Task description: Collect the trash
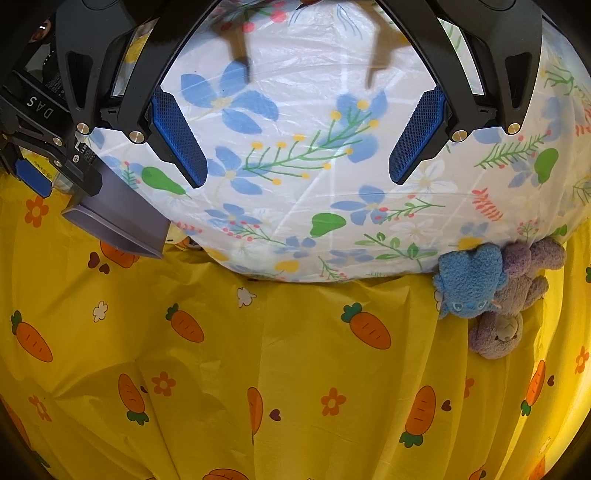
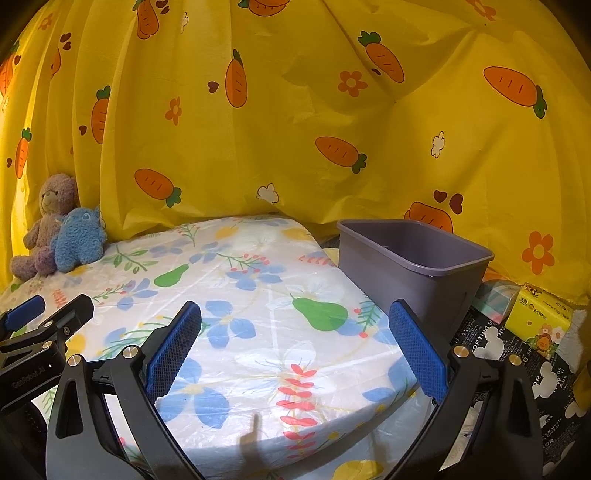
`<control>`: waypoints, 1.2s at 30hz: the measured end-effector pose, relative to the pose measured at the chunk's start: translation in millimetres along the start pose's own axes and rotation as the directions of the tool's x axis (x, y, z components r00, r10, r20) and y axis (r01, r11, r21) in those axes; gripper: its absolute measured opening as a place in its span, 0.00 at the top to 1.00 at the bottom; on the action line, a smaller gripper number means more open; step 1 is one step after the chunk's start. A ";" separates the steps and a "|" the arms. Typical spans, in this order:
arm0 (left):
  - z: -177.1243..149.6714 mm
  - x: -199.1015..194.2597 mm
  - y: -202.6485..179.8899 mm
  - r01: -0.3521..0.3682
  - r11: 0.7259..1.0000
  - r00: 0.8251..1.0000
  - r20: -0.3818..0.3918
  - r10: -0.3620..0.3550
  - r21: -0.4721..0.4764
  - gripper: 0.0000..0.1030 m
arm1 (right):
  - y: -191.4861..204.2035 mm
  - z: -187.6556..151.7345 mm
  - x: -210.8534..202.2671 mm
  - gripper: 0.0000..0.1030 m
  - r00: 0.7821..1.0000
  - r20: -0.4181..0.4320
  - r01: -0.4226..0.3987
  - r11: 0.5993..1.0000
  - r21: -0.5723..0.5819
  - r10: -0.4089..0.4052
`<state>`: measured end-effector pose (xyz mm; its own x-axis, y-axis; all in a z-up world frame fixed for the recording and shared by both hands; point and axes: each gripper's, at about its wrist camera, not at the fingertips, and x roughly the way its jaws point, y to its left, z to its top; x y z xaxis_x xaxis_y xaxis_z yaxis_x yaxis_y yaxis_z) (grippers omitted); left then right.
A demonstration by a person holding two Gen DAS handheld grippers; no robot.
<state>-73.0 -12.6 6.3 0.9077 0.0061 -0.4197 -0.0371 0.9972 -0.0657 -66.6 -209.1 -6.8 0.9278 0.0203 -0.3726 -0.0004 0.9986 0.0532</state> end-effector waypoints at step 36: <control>0.8 -1.2 -0.4 -0.006 1.000 1.000 -0.005 0.006 -0.012 0.06 | 3.3 2.6 0.5 0.05 1.000 0.009 -0.022 1.000 0.002 0.022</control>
<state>-73.7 -13.0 7.6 0.9053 0.0113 -0.4246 -0.0471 0.9962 -0.0739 -65.2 -205.9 -4.4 0.9308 0.0420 -0.3631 -0.0202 0.9978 0.0636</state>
